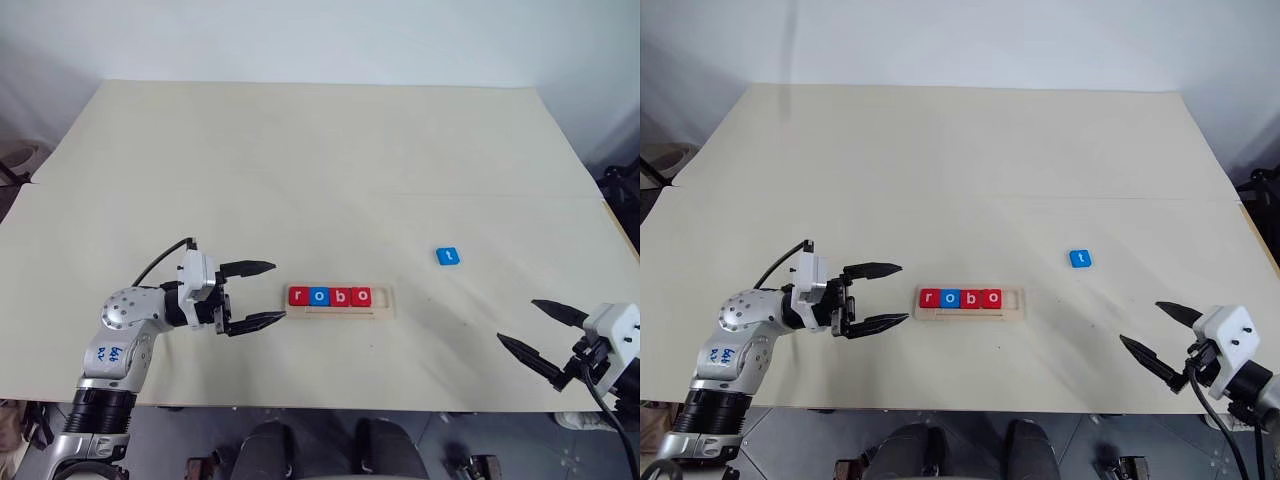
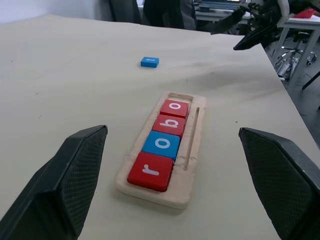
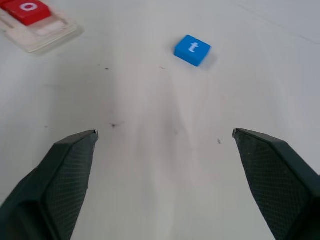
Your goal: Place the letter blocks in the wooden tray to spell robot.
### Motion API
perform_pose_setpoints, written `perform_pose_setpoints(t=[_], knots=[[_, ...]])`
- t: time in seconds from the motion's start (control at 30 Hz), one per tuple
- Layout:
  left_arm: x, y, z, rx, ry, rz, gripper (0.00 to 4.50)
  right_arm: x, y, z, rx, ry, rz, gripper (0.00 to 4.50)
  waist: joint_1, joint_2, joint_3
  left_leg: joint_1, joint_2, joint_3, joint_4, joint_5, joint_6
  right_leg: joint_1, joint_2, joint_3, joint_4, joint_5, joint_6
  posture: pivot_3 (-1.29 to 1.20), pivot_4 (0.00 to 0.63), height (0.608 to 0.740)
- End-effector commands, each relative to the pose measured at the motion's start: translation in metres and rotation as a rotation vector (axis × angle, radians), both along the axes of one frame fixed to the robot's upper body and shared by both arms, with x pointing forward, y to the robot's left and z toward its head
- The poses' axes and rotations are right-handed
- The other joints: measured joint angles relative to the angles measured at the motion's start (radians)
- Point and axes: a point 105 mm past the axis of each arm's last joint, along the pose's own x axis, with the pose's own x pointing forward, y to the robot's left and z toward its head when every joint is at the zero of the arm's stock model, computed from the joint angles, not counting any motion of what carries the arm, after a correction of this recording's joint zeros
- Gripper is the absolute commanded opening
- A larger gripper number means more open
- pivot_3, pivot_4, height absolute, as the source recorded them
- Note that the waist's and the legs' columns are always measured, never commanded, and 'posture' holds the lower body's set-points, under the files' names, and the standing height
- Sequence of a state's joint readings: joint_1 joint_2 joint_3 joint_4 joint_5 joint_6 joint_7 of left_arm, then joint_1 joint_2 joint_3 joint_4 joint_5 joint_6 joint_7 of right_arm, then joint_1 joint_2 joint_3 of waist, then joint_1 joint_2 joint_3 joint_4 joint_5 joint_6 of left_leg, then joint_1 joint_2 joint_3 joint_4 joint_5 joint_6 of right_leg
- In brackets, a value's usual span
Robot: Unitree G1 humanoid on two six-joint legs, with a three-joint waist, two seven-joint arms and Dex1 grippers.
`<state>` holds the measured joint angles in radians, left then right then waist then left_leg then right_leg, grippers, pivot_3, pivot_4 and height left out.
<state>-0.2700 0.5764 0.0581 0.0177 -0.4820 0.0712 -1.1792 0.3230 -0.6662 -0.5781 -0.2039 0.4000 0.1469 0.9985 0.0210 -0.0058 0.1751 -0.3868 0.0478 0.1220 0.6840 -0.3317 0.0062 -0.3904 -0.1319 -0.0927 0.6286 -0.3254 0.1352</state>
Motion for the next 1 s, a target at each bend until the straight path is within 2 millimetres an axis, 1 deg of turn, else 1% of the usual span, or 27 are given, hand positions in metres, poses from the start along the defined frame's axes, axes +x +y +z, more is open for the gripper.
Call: perform_pose_setpoints(t=[0.03, 0.1, 0.17, 0.23, 0.33, 0.43, 0.5, 0.63, 0.8, 0.93, 1.0], knots=[[0.000, 0.000, 0.005, 0.000, -0.026, -0.016, 4.50, -0.002, -0.011, 0.009, -0.003, -0.057, -0.054, 4.46, 0.000, 0.000, 0.000, 0.000, 0.000, 0.000, 0.000, 0.000, 0.000, 0.000, 0.000, 0.000, 0.000, 0.000, 0.000, 0.00, 0.150, 0.740], [0.000, 0.000, 0.006, -0.001, -0.029, -0.018, 4.50, -0.001, -0.012, 0.008, 0.002, -0.060, -0.061, 4.46, 0.000, 0.000, 0.000, 0.000, 0.000, 0.000, 0.000, 0.000, 0.000, 0.000, 0.000, 0.000, 0.000, 0.000, 0.000, 0.00, 0.150, 0.740], [0.000, 0.001, 0.006, 0.001, -0.032, -0.019, 4.50, 0.004, -0.008, 0.010, 0.013, -0.060, -0.058, 4.46, 0.000, 0.000, 0.000, 0.000, 0.000, 0.000, 0.000, 0.000, 0.000, 0.000, 0.000, 0.000, 0.000, 0.000, 0.000, 0.00, 0.150, 0.740], [-0.001, 0.001, 0.006, 0.003, -0.034, -0.020, 4.50, 0.014, -0.002, 0.014, 0.035, -0.046, -0.053, 4.46, -0.001, 0.000, 0.000, 0.000, 0.000, 0.000, 0.000, 0.000, 0.000, 0.000, 0.000, 0.001, 0.000, 0.000, 0.000, 0.00, 0.150, 0.740], [-0.002, -0.001, 0.006, 0.001, -0.037, -0.021, 4.50, 0.044, 0.011, 0.021, 0.097, 0.017, -0.089, 4.46, -0.011, 0.000, 0.000, 0.001, 0.000, 0.000, 0.000, 0.000, 0.000, 0.000, 0.000, 0.001, 0.001, 0.000, 0.000, 0.00, 0.150, 0.740], [-0.003, -0.004, 0.006, -0.002, -0.040, -0.022, 4.50, 0.070, 0.018, 0.019, 0.066, 0.093, -0.142, 4.46, -0.020, 0.000, 0.000, 0.000, 0.001, 0.000, 0.000, 0.000, 0.000, -0.001, 0.000, 0.001, 0.002, 0.000, -0.001, 0.00, 0.150, 0.740], [-0.004, -0.005, 0.006, -0.004, -0.042, -0.023, 4.50, 0.089, 0.026, 0.020, 0.090, 0.123, -0.178, 4.46, -0.022, 0.000, 0.000, 0.000, 0.001, 0.000, 0.000, 0.000, 0.000, -0.002, 0.000, 0.001, 0.006, -0.001, -0.001, 0.00, 0.150, 0.740], [-0.007, -0.007, 0.006, -0.008, -0.046, -0.022, 4.50, 0.117, 0.044, 0.025, 0.137, 0.164, -0.209, 4.46, -0.021, 0.000, 0.000, -0.001, 0.000, 0.000, 0.000, 0.000, 0.000, -0.003, 0.000, 0.001, 0.006, -0.001, -0.001, 0.00, 0.150, 0.740], [-0.010, -0.006, 0.007, -0.009, -0.048, -0.015, 4.50, 0.137, 0.061, 0.024, 0.145, 0.188, -0.218, 4.46, -0.022, 0.000, 0.000, -0.002, 0.000, 0.000, 0.000, 0.000, 0.000, -0.003, -0.001, 0.000, 0.006, 0.000, -0.001, 0.00, 0.150, 0.740], [-0.011, -0.006, 0.007, -0.012, -0.049, -0.006, 4.50, 0.144, 0.069, 0.015, 0.134, 0.218, -0.240, 4.46, -0.023, 0.000, 0.000, -0.002, 0.000, 0.000, 0.000, 0.000, 0.000, -0.003, 0.000, 0.000, 0.006, 0.000, -0.001, 0.00, 0.150, 0.740], [-0.012, -0.007, 0.008, -0.013, -0.051, -0.004, 4.50, 0.147, 0.069, 0.012, 0.122, 0.219, -0.273, 4.07, -0.024, 0.000, 0.000, -0.002, 0.000, 0.000, 0.000, 0.000, 0.000, -0.003, 0.000, 0.000, 0.006, 0.000, -0.001, 0.00, 0.150, 0.740]])
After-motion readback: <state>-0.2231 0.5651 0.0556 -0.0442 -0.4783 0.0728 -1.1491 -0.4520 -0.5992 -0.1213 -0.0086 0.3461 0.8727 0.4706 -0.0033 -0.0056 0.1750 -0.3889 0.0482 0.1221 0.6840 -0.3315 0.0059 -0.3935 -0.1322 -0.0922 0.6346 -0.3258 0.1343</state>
